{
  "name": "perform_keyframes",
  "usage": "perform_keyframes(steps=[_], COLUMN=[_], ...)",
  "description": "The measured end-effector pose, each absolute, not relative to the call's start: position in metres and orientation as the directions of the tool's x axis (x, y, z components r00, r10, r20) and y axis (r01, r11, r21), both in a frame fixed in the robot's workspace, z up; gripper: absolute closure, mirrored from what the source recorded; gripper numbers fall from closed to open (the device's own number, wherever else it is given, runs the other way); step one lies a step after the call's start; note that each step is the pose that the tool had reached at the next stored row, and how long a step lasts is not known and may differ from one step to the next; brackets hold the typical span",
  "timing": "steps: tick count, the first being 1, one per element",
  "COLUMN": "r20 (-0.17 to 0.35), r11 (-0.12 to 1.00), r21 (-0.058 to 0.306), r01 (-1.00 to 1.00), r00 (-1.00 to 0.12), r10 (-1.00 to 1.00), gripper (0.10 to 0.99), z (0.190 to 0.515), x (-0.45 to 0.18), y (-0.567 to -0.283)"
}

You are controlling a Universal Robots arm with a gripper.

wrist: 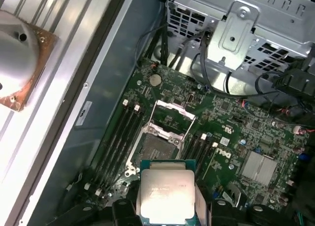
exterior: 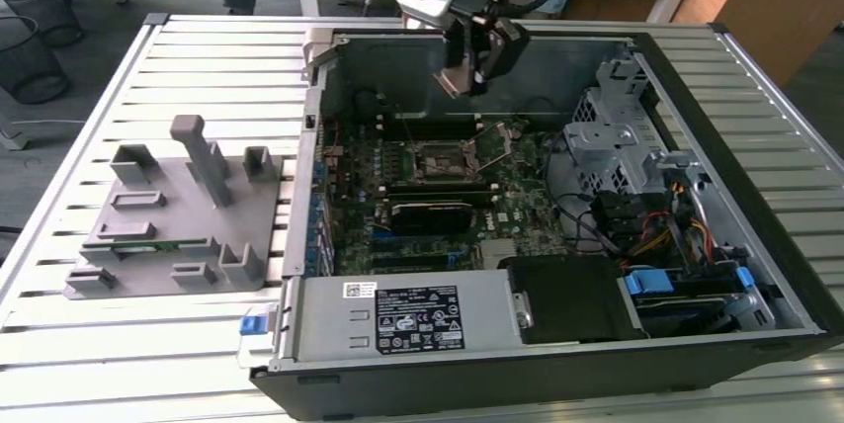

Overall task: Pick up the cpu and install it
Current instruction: 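Place the cpu into insertion slot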

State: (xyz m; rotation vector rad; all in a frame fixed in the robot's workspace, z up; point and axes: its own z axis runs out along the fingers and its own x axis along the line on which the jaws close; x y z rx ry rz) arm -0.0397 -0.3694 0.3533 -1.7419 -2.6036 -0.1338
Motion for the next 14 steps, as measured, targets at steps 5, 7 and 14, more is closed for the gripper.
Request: perform_keyframes(steps=[5,7,14], r20=[0.053,0.052,0.053], r11=[0.31,0.279,0.163], r21=[0.067,0.067,0.067], r01=[0.948,0.958,0.984], r00=[-0.314,-0.282,-0.167], r10=[0.948,0.958,0.985], gripper=[0.557,0.557,0.557], z=[0.352,0.3514,0.3479], x=[-0.0397,-0.0397,-0.0397], y=[-0.3692,-0.3692,-0.3691])
